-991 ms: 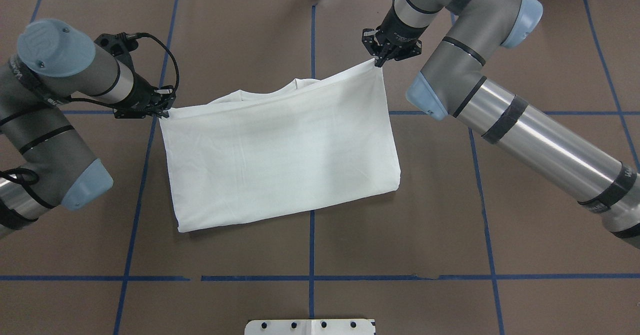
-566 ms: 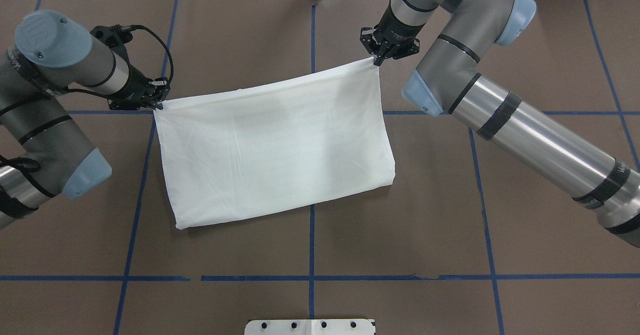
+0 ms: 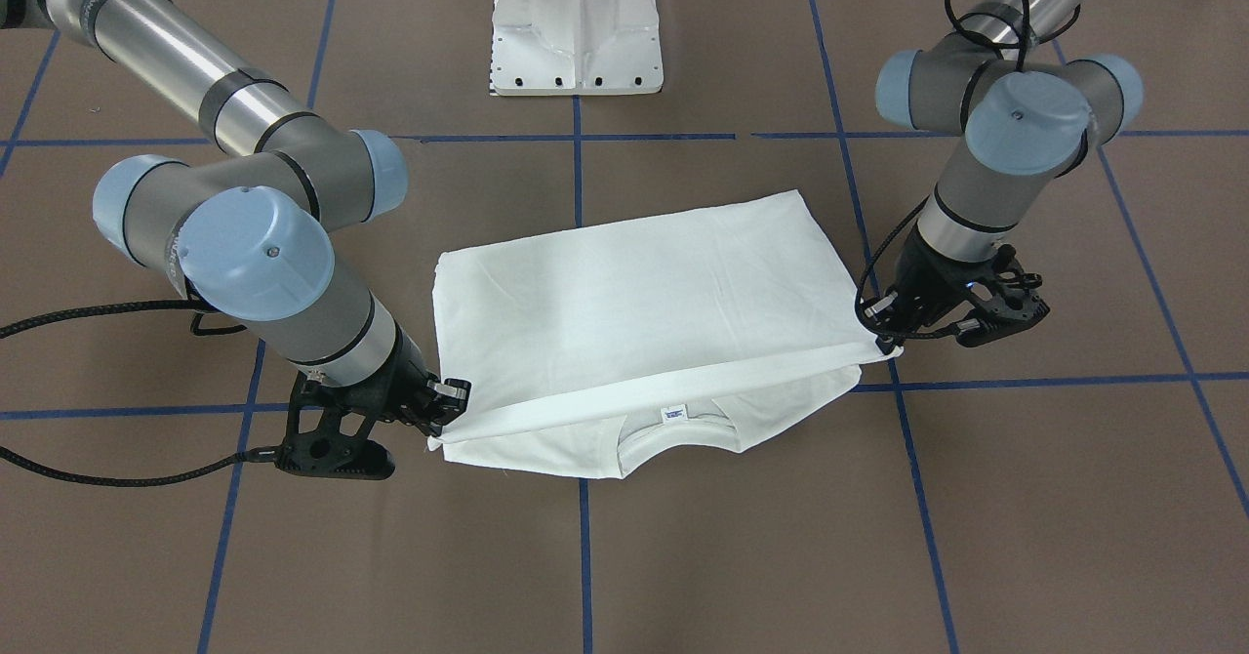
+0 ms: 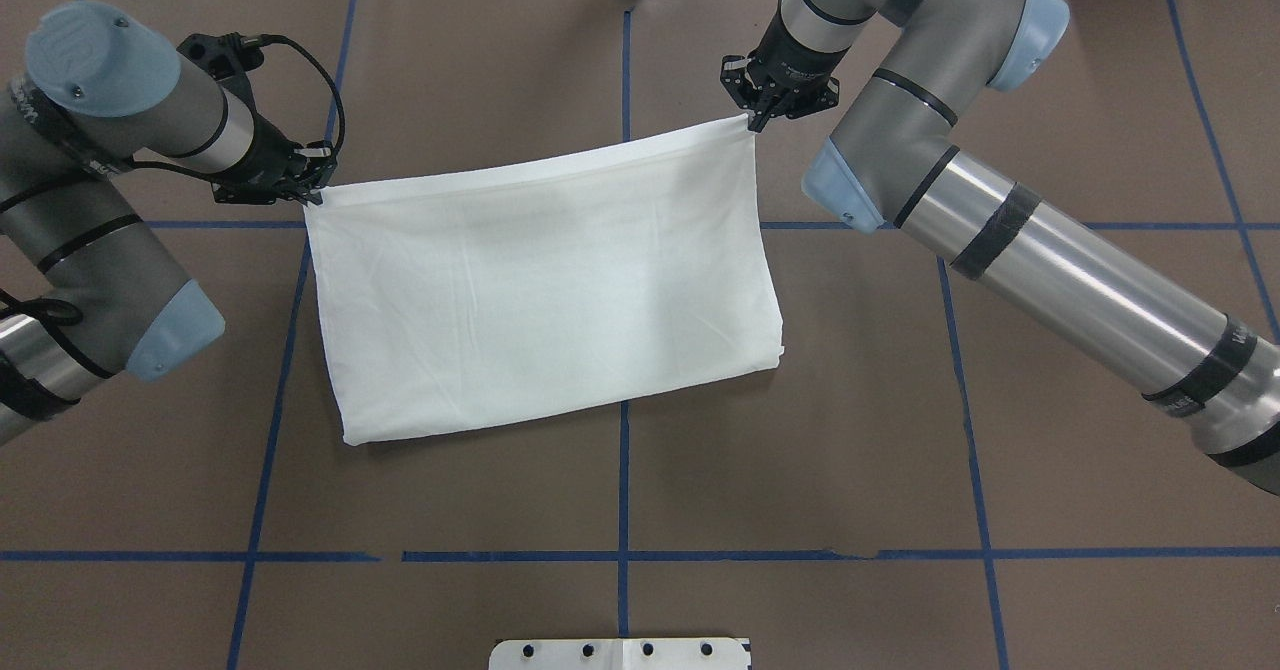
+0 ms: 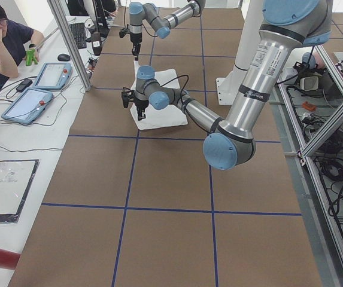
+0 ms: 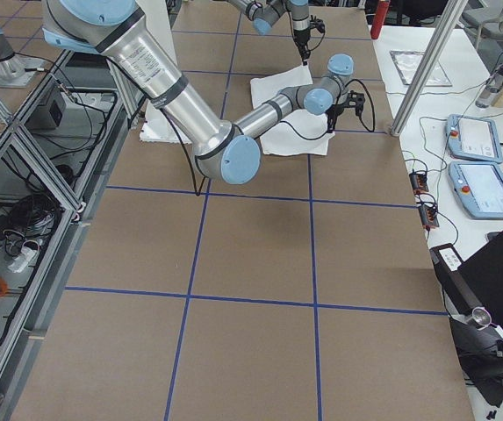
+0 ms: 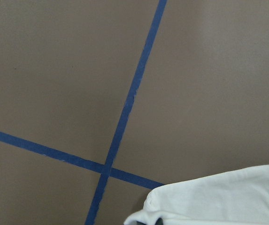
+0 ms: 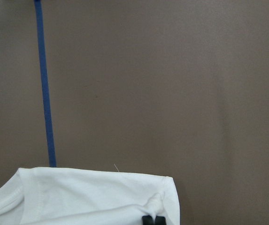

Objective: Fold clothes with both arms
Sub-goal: 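Lay the hem at the collar and open both grippers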

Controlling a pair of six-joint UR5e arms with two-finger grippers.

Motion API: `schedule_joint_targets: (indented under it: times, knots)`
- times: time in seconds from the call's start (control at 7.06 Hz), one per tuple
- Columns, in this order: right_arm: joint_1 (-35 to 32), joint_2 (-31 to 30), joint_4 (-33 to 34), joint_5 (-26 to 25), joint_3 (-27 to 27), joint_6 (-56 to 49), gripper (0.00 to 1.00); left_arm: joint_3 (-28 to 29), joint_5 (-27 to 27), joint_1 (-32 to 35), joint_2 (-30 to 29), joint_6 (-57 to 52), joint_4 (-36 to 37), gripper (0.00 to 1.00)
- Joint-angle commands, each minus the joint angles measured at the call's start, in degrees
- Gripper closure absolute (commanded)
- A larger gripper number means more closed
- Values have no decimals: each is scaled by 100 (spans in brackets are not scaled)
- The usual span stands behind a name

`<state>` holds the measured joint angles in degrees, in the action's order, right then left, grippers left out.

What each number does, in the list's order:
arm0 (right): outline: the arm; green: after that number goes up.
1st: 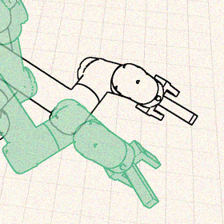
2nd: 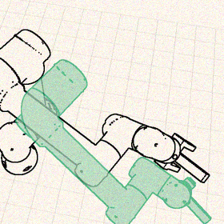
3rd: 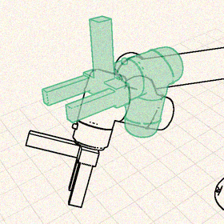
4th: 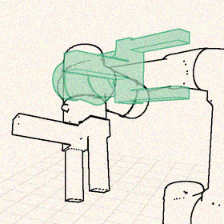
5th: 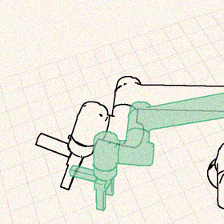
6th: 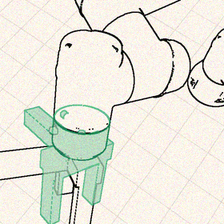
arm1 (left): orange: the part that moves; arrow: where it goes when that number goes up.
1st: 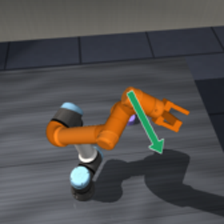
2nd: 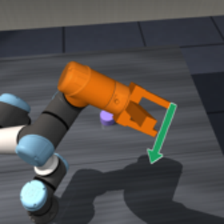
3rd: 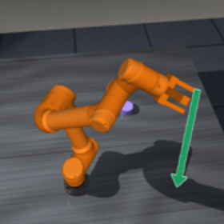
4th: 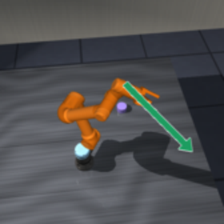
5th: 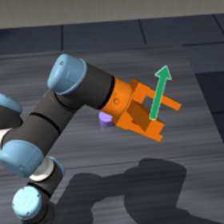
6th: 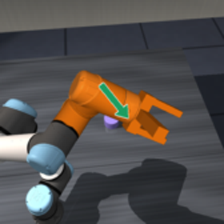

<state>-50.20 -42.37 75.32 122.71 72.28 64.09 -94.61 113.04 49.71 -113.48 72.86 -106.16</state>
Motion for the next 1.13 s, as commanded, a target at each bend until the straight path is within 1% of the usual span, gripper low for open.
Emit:
schedule_joint_targets:
  times: [0.0,0.14,0.28,0.57,0.71,0.85,0.99]
  knots:
    - [19,89,9,-1,-91,42,100,13,16,-5,-60,9,8,100]
    - [45,98,9,8,-91,60,100,65,7,-14,-77,27,16,100]
    - [80,98,0,8,-83,43,100,283,-1,-14,-226,35,25,100]
    - [98,98,-17,16,-39,69,100,321,-10,-14,-245,18,25,59]
    - [98,89,-26,-1,-47,51,54,321,-10,-22,-253,18,25,34]
    - [98,80,-26,-36,-56,25,1,312,-10,-14,-262,27,34,16]
    - [89,63,-18,-36,-74,-1,0,303,-10,-14,-262,27,25,8]
